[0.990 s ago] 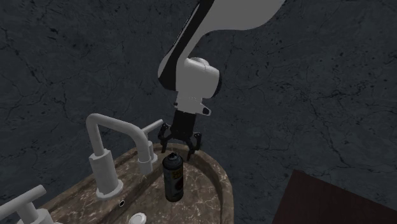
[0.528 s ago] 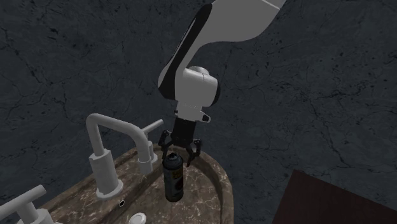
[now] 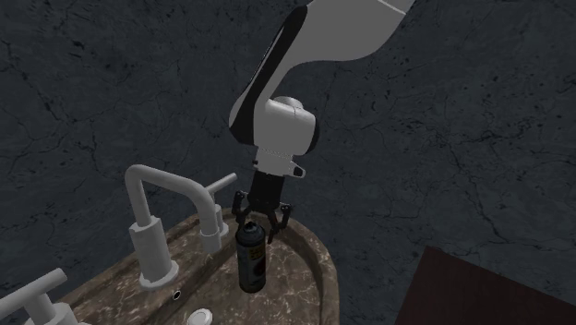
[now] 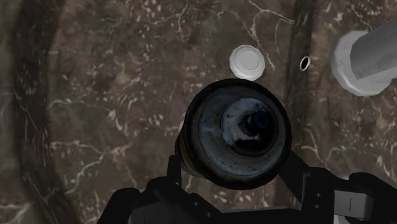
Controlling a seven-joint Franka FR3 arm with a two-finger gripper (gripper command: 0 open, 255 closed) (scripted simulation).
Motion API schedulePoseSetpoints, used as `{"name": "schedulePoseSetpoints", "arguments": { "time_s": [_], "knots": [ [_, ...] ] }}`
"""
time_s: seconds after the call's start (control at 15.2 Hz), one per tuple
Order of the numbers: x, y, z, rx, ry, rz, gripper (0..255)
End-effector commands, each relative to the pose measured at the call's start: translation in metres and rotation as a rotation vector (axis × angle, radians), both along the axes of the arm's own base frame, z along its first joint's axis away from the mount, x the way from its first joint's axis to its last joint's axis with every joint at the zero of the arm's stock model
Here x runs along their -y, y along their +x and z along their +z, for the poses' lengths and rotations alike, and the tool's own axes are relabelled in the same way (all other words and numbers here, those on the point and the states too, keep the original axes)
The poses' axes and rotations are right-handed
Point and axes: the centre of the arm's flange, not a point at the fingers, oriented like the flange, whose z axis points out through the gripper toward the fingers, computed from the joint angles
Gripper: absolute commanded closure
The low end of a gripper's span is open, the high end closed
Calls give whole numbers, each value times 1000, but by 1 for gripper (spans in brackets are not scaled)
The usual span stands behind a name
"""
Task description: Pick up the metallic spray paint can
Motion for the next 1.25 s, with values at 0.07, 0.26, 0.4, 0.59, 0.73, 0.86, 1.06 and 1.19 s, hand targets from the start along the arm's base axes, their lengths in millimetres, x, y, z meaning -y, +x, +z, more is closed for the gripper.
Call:
{"name": "schedulePoseSetpoints", "arguments": {
  "time_s": [0.07, 0.26, 0.4, 0.59, 0.73, 0.86, 1.06, 1.19],
  "knots": [
    [0, 0, 0, 0, 0, 1, 255],
    [0, 0, 15, 0, 0, 1, 255],
    [0, 0, 26, 0, 0, 1, 255],
    [0, 0, 42, 0, 0, 1, 255],
    [0, 0, 52, 0, 0, 1, 255],
    [0, 0, 63, 0, 0, 1, 255],
    [0, 0, 79, 0, 0, 1, 255],
    [0, 0, 80, 0, 0, 1, 255]
  ]
}}
